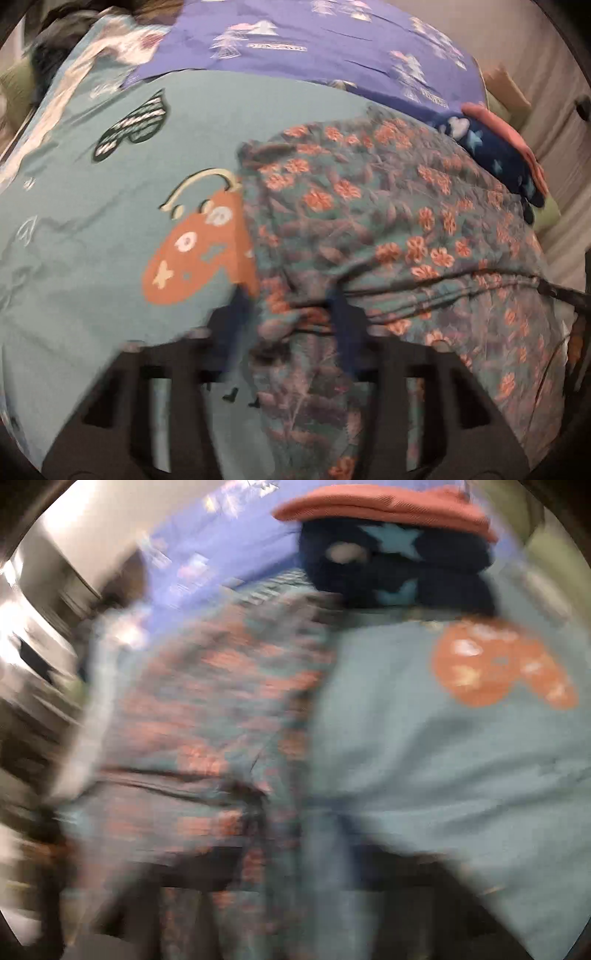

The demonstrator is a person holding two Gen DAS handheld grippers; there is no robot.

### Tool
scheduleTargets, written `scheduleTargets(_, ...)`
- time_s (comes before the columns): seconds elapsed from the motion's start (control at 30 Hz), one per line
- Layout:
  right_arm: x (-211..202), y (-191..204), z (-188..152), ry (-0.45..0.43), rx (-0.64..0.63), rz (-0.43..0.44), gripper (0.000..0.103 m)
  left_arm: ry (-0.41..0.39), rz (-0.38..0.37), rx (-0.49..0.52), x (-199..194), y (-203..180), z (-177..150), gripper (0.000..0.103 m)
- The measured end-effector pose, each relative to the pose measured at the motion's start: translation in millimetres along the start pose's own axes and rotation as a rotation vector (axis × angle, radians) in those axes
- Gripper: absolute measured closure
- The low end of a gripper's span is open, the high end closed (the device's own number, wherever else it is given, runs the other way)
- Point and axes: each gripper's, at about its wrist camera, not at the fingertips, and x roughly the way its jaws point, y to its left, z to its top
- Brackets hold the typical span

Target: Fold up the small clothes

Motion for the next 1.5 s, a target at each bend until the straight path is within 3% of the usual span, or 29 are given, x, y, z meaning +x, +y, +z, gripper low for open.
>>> scheduleTargets(0.07,-4.8,-27.9,-4.2,0.0,0.169,0.126,0.097,-0.02,0.024,-0.04,-10.9,1.7,0.5,0.07)
scheduleTargets(0.13,-17.5,-41.8,-11.0,-0.007,0.212,0.153,0.094,-0.051,0.067,-0.029,-28.1,-0.6,-3.4,0.07)
scheduleTargets(0.17,-24.4,-43.8,-16.5,-0.009,0.207,0.149,0.091,-0.071,0.1,-0.009,-39.6,-2.1,-8.1,0.07)
scheduleTargets(0.23,-43.4,-44.2,-37.7,-0.017,0.184,0.111,0.089,-0.088,0.086,0.013,-58.8,-1.0,-21.6,0.065)
scheduleTargets(0.3,-59.8,-45.7,-61.3,-0.022,0.171,0.105,0.087,-0.085,0.019,0.011,-78.1,3.9,-40.8,0.042)
scheduleTargets(0.33,-64.3,-43.9,-73.4,-0.022,0.176,0.118,0.086,-0.086,0.003,0.005,-87.5,6.5,-52.1,0.038)
scheduleTargets(0.57,-115.5,-43.5,-160.2,-0.05,0.148,0.223,0.074,-0.057,-0.037,-0.073,-124.5,18.5,-125.3,0.036)
scheduleTargets(0.67,-128.8,-38.6,-191.7,-0.057,0.142,0.249,0.063,-0.06,-0.016,-0.093,-138.8,20.0,-151.3,0.035)
scheduleTargets(0.8,-156.5,-38.9,-235.3,-0.049,0.109,0.239,0.059,-0.107,0.069,-0.099,-171.9,24.8,-174.7,0.035)
scheduleTargets(0.87,-166.5,-36.8,-250.5,-0.041,0.078,0.248,0.058,-0.155,0.071,-0.105,-195.9,30.2,-180.6,0.033)
scheduleTargets(0.93,-174.8,-34.7,-263.4,-0.03,0.041,0.285,0.047,-0.19,0.044,-0.099,-212.3,32.9,-186.5,0.026)
scheduleTargets(1.07,-174.4,-26.2,-279.3,-0.034,0.017,0.289,0.042,-0.126,-0.012,-0.094,-205.9,32.7,-203.8,0.023)
scheduleTargets(1.23,-148.5,-28.1,-284.2,-0.018,0.114,0.343,0.042,0.015,-0.121,-0.164,-164.5,29.3,-235.0,0.023)
scheduleTargets(1.33,-145.6,-28.8,-278.4,-0.03,0.13,0.383,0.044,-0.029,-0.123,-0.135,-162.9,20.3,-244.6,0.023)
scheduleTargets(1.37,-144.2,-27.7,-277.0,-0.026,0.125,0.385,0.047,-0.037,-0.147,-0.133,-164.4,19.4,-244.5,0.03)
scheduleTargets(1.4,-140.3,-25.3,-274.6,-0.011,0.11,0.379,0.065,-0.044,-0.169,-0.141,-166.5,20.5,-244.5,0.052)
scheduleTargets(1.43,-137.5,-24.3,-274.1,0.004,0.102,0.38,0.09,-0.046,-0.197,-0.152,-169.5,22.3,-243.6,0.064)
scheduleTargets(1.47,-134.0,-23.7,-273.0,0.022,0.103,0.393,0.095,-0.043,-0.227,-0.167,-171.4,25.5,-242.2,0.089)
scheduleTargets(1.5,-132.2,-26.0,-272.7,0.023,0.125,0.425,0.095,-0.041,-0.282,-0.194,-173.6,28.7,-240.1,0.093)
